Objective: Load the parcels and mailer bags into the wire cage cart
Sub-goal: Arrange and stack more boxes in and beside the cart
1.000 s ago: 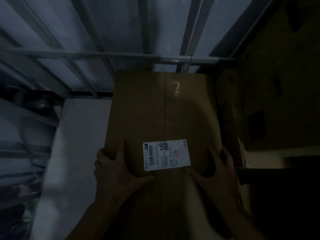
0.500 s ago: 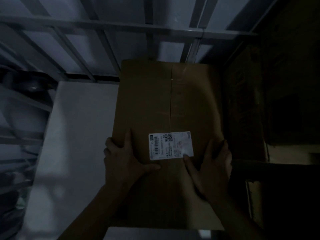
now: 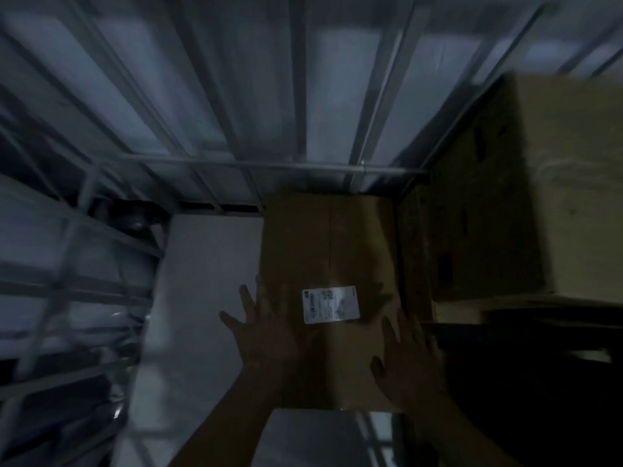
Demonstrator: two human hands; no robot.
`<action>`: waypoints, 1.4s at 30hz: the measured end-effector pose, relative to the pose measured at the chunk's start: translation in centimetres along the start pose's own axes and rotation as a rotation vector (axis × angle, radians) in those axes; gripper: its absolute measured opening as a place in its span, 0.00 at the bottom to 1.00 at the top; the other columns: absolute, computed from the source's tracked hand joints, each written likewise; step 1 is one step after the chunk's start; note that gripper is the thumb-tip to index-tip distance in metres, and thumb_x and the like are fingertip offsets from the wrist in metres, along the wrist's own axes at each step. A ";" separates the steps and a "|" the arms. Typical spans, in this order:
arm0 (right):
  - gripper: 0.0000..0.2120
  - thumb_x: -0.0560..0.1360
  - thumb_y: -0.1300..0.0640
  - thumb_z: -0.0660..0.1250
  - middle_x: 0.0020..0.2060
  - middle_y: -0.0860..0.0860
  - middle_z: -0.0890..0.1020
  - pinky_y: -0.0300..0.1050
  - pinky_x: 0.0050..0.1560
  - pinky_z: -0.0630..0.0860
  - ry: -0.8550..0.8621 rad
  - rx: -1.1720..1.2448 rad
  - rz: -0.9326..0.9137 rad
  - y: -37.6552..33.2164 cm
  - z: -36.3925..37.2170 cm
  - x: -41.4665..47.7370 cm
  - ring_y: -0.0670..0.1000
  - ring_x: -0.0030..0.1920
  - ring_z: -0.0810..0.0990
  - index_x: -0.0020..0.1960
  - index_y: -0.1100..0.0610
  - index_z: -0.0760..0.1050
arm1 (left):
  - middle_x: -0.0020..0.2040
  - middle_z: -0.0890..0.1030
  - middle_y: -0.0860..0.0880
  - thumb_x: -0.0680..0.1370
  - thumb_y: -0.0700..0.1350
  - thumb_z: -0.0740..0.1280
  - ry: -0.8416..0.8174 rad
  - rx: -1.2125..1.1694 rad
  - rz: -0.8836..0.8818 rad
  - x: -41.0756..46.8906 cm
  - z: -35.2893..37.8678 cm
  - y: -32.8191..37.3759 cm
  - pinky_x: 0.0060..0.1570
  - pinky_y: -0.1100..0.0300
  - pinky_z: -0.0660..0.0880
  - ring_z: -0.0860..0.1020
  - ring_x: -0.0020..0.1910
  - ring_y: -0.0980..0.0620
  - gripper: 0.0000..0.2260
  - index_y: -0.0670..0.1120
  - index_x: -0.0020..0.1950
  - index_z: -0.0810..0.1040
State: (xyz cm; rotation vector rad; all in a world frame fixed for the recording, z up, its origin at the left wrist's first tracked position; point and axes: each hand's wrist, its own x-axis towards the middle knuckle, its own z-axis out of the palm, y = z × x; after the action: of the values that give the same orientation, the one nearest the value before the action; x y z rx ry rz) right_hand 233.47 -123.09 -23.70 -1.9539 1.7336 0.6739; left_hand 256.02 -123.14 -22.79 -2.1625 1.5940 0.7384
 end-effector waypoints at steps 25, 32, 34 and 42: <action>0.27 0.78 0.43 0.61 0.76 0.53 0.62 0.57 0.67 0.70 0.394 0.230 0.127 3.2 -28.5 -33.6 0.57 0.74 0.63 0.74 0.49 0.64 | 0.69 0.69 0.42 0.78 0.60 0.60 0.032 -0.240 0.198 -29.5 -27.8 -0.2 0.66 0.47 0.69 0.63 0.71 0.38 0.22 0.49 0.66 0.75; 0.26 0.79 0.43 0.59 0.70 0.52 0.72 0.56 0.68 0.70 0.426 0.266 0.154 7.4 -30.2 -36.2 0.56 0.71 0.68 0.75 0.51 0.65 | 0.67 0.71 0.43 0.77 0.61 0.60 0.139 -0.227 0.347 -32.1 -31.6 5.0 0.62 0.48 0.72 0.69 0.66 0.40 0.20 0.49 0.61 0.77; 0.27 0.79 0.42 0.59 0.71 0.53 0.71 0.57 0.68 0.69 0.418 0.283 0.167 9.1 -30.0 -36.7 0.57 0.71 0.68 0.75 0.51 0.64 | 0.75 0.64 0.42 0.77 0.62 0.60 0.175 -0.214 0.354 -33.4 -32.0 6.7 0.69 0.45 0.66 0.61 0.74 0.37 0.23 0.50 0.66 0.74; 0.29 0.79 0.41 0.59 0.74 0.55 0.67 0.56 0.70 0.68 0.457 0.287 0.173 19.7 -28.5 -39.4 0.57 0.73 0.66 0.76 0.53 0.64 | 0.76 0.63 0.40 0.78 0.64 0.59 0.199 -0.158 0.297 -38.3 -31.3 14.8 0.69 0.43 0.67 0.60 0.75 0.38 0.29 0.49 0.73 0.68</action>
State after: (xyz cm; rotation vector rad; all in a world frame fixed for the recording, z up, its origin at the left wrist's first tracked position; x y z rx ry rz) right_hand 212.07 -112.24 22.98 -1.8638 2.1453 0.0134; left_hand 239.37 -115.85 25.54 -2.1911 2.0550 0.7769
